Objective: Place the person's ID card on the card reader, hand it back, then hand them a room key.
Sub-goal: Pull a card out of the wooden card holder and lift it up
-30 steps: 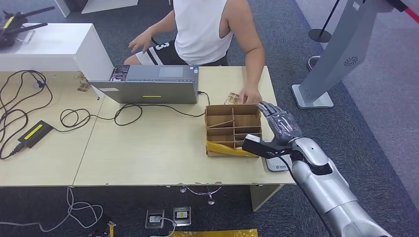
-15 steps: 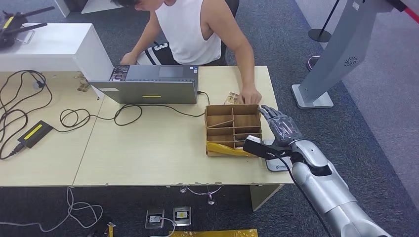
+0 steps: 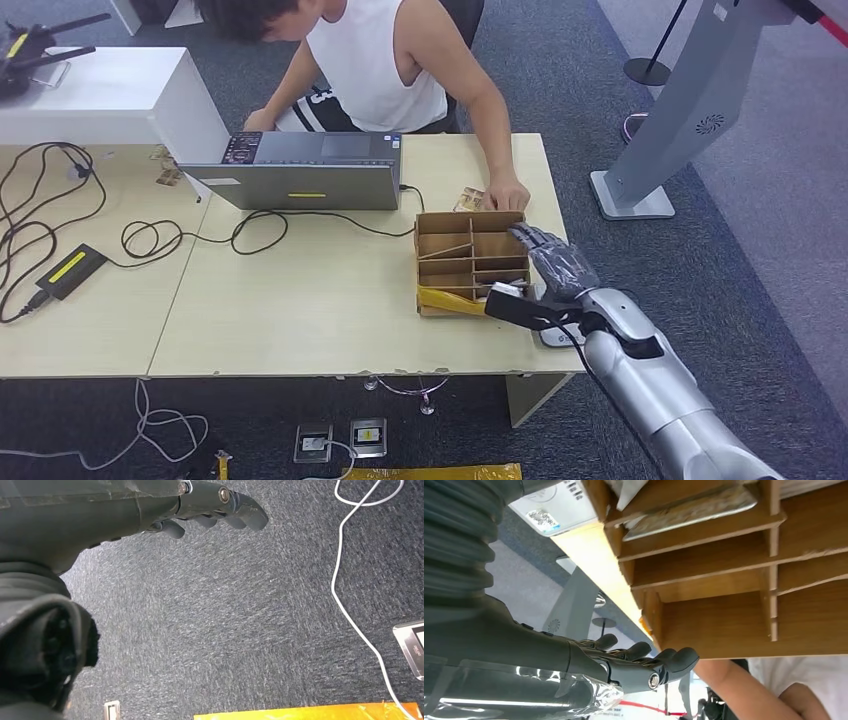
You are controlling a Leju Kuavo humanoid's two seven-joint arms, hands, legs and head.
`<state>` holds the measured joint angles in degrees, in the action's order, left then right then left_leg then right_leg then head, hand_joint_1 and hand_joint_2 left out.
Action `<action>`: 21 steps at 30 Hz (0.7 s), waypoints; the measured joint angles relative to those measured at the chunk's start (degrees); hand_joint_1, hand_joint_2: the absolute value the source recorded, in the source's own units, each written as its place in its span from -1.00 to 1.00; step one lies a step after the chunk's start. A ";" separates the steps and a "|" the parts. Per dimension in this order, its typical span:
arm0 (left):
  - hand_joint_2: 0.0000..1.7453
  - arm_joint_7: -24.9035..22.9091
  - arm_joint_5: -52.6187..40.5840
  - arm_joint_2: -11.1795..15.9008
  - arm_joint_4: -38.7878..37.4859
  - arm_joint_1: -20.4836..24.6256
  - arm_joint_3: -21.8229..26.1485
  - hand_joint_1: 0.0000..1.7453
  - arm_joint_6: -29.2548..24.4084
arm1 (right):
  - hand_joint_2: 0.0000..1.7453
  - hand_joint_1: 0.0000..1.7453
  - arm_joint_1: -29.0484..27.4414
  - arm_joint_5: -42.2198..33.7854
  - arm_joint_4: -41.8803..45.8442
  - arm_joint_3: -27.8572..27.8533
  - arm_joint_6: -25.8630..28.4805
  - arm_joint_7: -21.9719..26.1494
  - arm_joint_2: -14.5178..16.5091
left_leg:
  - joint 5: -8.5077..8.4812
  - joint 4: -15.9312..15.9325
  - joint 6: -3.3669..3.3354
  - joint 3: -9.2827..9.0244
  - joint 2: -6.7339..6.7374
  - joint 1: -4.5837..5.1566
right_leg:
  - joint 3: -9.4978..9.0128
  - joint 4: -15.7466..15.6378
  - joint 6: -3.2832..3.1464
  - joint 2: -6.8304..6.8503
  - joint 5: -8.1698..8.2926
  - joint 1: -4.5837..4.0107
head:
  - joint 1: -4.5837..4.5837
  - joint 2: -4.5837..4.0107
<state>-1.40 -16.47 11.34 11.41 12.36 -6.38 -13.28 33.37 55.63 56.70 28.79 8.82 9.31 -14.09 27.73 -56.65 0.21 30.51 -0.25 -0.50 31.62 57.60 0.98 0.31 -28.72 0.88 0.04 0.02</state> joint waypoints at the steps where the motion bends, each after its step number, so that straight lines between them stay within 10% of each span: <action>1: -1.00 0.00 0.01 0.00 0.00 0.00 0.00 -1.00 -0.01 | 1.00 -1.00 -0.05 -0.22 0.00 0.12 -0.15 0.04 0.10 | 0.00 0.00 0.00 0.00 0.00 0.00 | 0.00 0.00 0.00 0.00 0.00 0.00 | 0.01 0.00; 21: -1.00 0.15 0.30 -0.02 0.00 -0.23 0.00 -1.00 -0.51 | 1.00 -1.00 -3.71 -3.83 1.97 1.82 -0.76 -0.81 1.87 | 0.00 0.00 0.00 -0.02 0.06 0.00 | 0.00 0.00 -0.02 -0.03 0.03 0.00 | 0.01 0.00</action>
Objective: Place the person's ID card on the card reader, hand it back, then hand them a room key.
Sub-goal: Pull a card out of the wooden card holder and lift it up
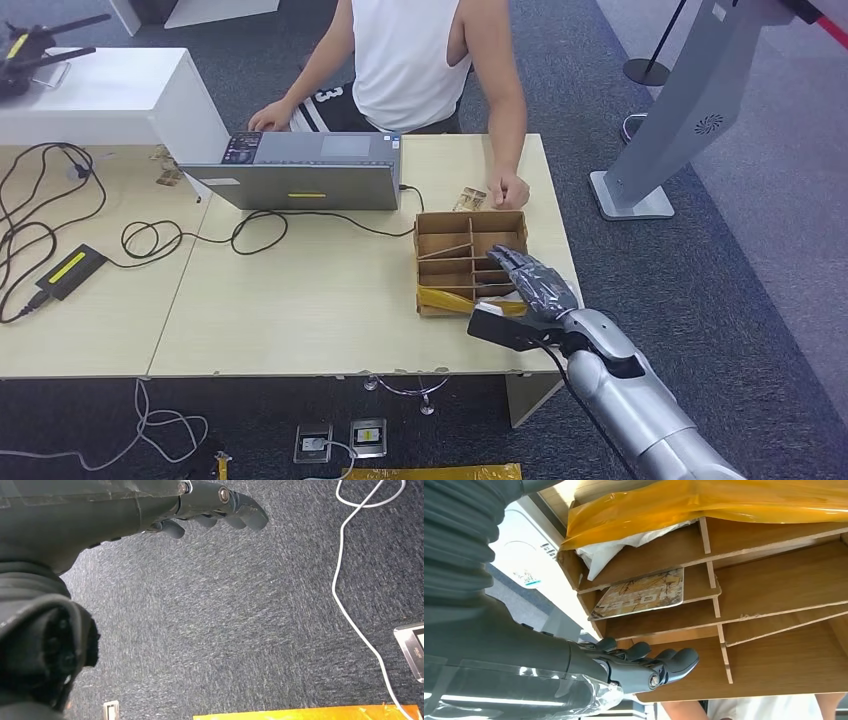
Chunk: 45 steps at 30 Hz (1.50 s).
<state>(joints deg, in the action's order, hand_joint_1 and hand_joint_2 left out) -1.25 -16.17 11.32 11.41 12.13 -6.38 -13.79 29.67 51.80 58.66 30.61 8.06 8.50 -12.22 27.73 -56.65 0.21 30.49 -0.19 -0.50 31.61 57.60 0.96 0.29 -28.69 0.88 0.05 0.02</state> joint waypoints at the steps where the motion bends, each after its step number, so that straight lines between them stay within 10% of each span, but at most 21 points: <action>1: -1.00 0.00 0.00 0.00 0.00 -0.02 0.00 -1.00 0.00 | 1.00 -1.00 -0.01 -0.01 0.00 0.09 0.16 -0.07 0.00 | 0.00 0.00 0.00 0.00 0.00 0.00 | 0.00 0.00 0.00 0.00 0.01 0.00 | -0.01 0.00; 21: -1.00 0.11 -0.08 0.00 0.00 -0.28 0.00 -1.00 -0.11 | 1.00 -0.98 0.05 -0.46 -0.04 0.05 3.14 -1.44 -0.09 | 0.00 0.00 0.00 0.01 0.00 0.00 | 0.01 0.00 0.02 -0.01 0.03 0.00 | -0.01 0.00; 23: -1.00 0.11 -0.09 -0.01 0.00 -0.28 0.00 -1.00 -0.10 | 1.00 -0.80 0.08 -0.55 -0.04 -0.15 3.38 -1.55 -0.15 | 0.00 0.00 0.00 0.01 0.00 0.00 | 0.02 -0.01 0.02 -0.01 0.03 0.00 | -0.01 -0.01; 27: -1.00 0.11 -0.09 -0.03 0.00 -0.28 0.00 -1.00 -0.09 | 1.00 0.88 0.17 -0.61 -0.04 -0.57 3.58 -1.63 -0.27 | 0.00 0.00 0.00 0.01 0.00 0.00 | 0.02 -0.01 0.02 -0.01 0.03 0.00 | -0.01 0.00; 45: -1.00 0.11 -0.32 -0.21 0.00 -0.26 0.00 -1.00 -0.09 | 1.00 0.83 0.24 -0.43 -0.04 -0.86 3.10 -2.39 -0.95 | 0.00 0.00 0.00 0.00 0.02 0.00 | 0.03 -0.01 0.02 -0.03 0.03 0.00 | 0.00 0.00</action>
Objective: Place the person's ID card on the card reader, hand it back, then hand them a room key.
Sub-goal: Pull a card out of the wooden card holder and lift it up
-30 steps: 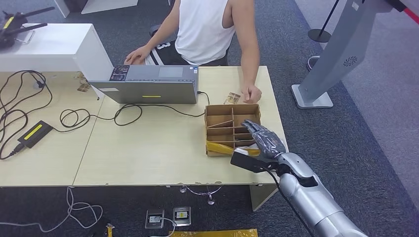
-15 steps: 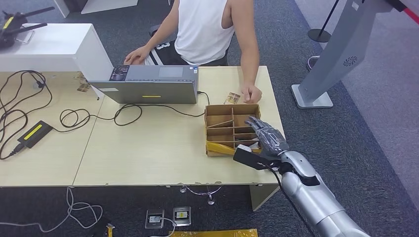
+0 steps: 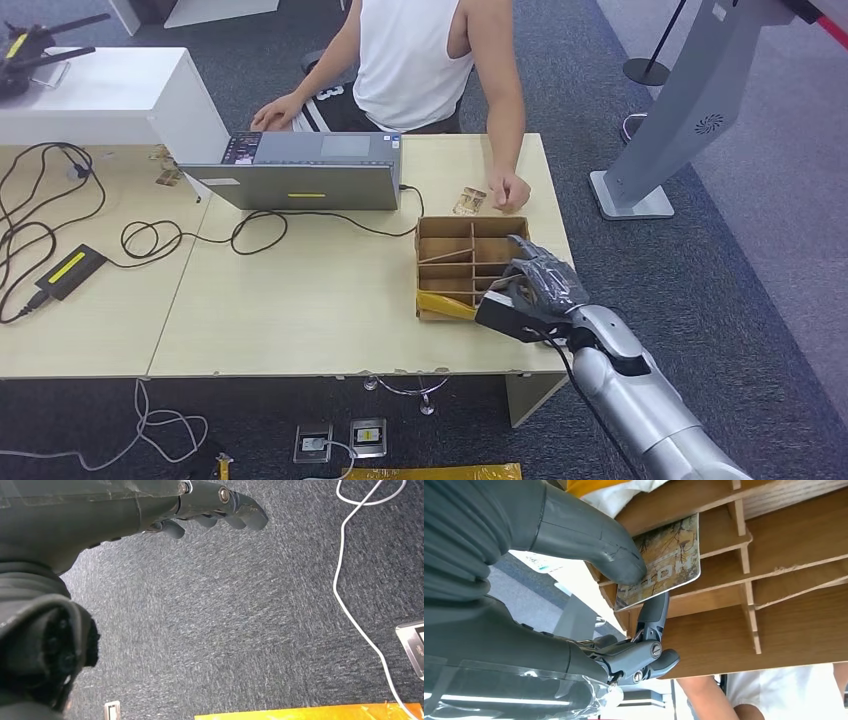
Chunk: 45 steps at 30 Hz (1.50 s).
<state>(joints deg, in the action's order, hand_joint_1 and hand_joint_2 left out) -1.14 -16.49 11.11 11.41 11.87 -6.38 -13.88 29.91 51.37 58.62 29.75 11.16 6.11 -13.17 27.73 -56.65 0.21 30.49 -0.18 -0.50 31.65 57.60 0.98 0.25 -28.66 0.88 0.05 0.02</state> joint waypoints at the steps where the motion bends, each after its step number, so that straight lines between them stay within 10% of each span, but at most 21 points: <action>1: -1.00 0.00 -0.09 -0.01 0.00 0.00 0.00 -1.00 0.00 | 1.00 0.84 -0.02 -0.01 0.01 -0.02 -0.04 -0.11 -0.09 | 0.00 0.00 0.00 0.00 0.00 0.00 | 0.00 0.00 0.00 0.00 0.00 0.00 | -0.01 0.00; 23: -1.00 0.00 -1.02 -0.11 0.02 0.28 -0.06 -1.00 0.19 | 1.00 1.00 -0.18 -0.34 1.45 -1.77 4.78 -0.70 -0.26 | 0.00 -0.01 0.00 0.00 0.04 0.02 | 0.01 0.00 0.00 -0.07 0.03 0.02 | -0.01 0.00; 45: -1.00 0.00 -2.01 -1.38 0.02 1.66 -1.03 -1.00 0.10 | 1.00 1.00 22.28 -2.55 -0.85 -8.29 4.71 4.73 -2.57 | -0.04 -0.04 0.00 0.06 0.13 0.04 | 0.09 0.01 0.02 -0.18 0.12 0.04 | -0.02 0.00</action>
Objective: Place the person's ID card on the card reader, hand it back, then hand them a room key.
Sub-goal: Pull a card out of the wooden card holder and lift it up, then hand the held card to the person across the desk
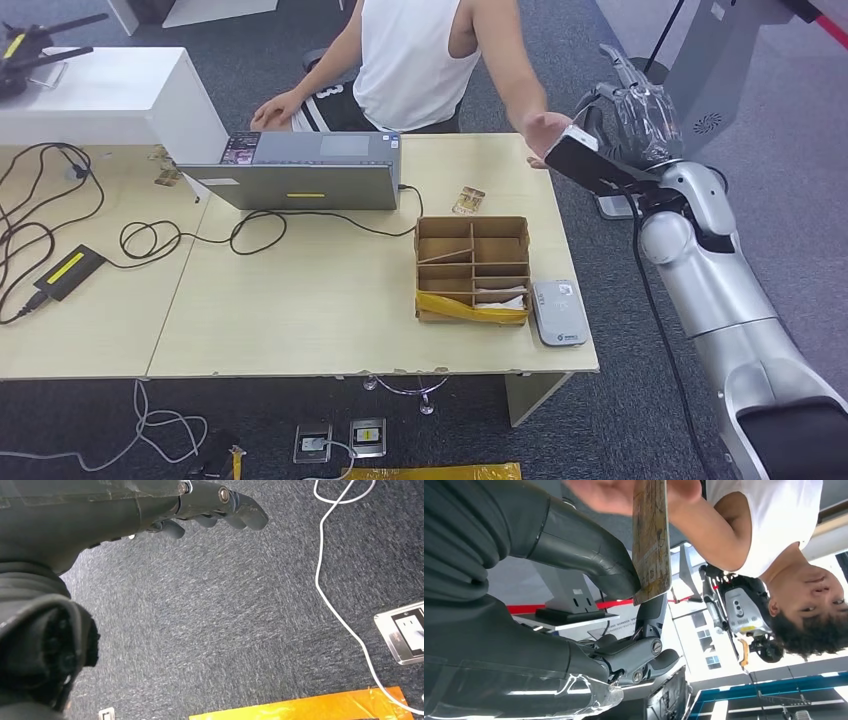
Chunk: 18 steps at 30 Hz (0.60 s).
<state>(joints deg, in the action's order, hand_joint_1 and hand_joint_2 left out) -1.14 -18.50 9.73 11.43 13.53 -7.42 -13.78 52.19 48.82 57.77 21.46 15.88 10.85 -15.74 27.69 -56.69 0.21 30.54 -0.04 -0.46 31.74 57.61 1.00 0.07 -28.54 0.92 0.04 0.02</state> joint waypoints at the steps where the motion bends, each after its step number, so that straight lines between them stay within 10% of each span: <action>1: -1.00 0.00 -0.08 -0.01 0.00 0.06 -0.03 -1.00 0.03 | 1.00 1.00 0.41 0.11 -0.51 0.05 -0.10 0.08 0.00 | 0.00 0.00 0.00 0.01 0.00 0.00 | 0.01 0.00 0.00 0.00 0.00 0.00 | 0.00 0.00; 18: -1.00 -0.11 -0.72 0.04 0.00 0.86 -1.40 -1.00 1.23 | 1.00 1.00 11.20 8.98 -21.89 4.15 -0.54 2.12 1.83 | -0.01 0.00 -0.01 0.10 -0.10 -0.01 | 0.02 0.00 0.00 0.14 0.00 -0.01 | 0.00 0.00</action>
<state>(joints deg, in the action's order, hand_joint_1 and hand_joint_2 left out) -1.25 -19.22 9.77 11.43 14.40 -8.81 -12.55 63.39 57.81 35.89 25.61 15.34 12.97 -13.91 27.68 -56.69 0.20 30.64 -0.14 -0.47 31.76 57.61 1.00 0.21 -28.54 0.91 0.04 0.02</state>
